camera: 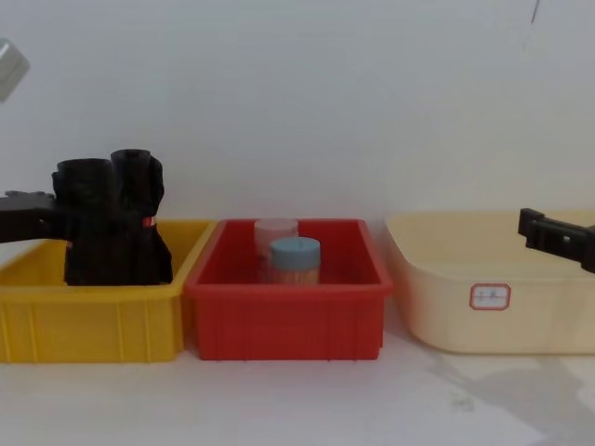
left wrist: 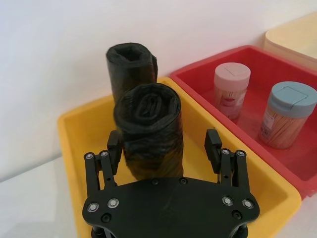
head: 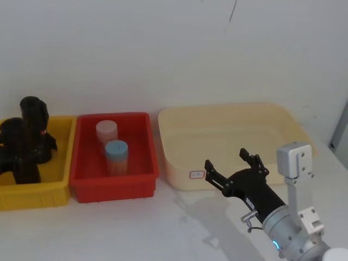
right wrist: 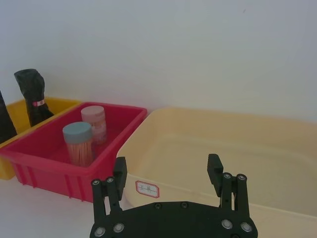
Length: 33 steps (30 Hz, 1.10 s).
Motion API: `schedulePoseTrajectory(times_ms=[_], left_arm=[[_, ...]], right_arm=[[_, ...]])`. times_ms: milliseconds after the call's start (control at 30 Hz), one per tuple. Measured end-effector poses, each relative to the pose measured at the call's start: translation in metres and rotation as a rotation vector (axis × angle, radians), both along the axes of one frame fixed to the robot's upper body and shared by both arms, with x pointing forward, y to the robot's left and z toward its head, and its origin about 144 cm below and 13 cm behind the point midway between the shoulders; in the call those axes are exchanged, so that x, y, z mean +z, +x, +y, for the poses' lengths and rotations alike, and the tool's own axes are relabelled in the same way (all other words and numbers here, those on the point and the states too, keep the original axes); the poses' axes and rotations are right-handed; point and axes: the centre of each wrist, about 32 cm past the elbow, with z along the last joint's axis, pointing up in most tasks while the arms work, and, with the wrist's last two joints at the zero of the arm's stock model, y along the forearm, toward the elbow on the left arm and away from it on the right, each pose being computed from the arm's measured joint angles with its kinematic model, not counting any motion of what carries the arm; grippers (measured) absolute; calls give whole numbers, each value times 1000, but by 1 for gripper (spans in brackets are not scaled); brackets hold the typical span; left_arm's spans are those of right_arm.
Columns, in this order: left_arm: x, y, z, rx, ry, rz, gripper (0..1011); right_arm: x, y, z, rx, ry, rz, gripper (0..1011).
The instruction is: Pick up the garbage bag with the one hand and transfer it to the other hand.
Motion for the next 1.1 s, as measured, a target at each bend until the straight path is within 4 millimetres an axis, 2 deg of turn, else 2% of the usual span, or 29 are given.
schedulePoseTrajectory(times_ms=[200,333,367,433,500,733,1100], left_arm=[[-3,15,-3,-52,1,26,989],[-6,23,-6,-86,1,45,906],[-7,25,-7,-97,0,49,855],[-8,27,-8,-107,0,56,840],[-9,29,-9,-121,0,60,750],[-10,30,-12,-146,6,62,563],[-7,27,-16,-169,19,45,476]], right_arm=[[0,0,0,0,0,0,1001],[0,0,0,0,0,0,1001],[0,0,0,0,0,0,1001],[0,0,0,0,0,0,1001],[0,0,0,0,0,0,1001],[0,0,0,0,0,0,1001],[0,0,0,0,0,0,1001]])
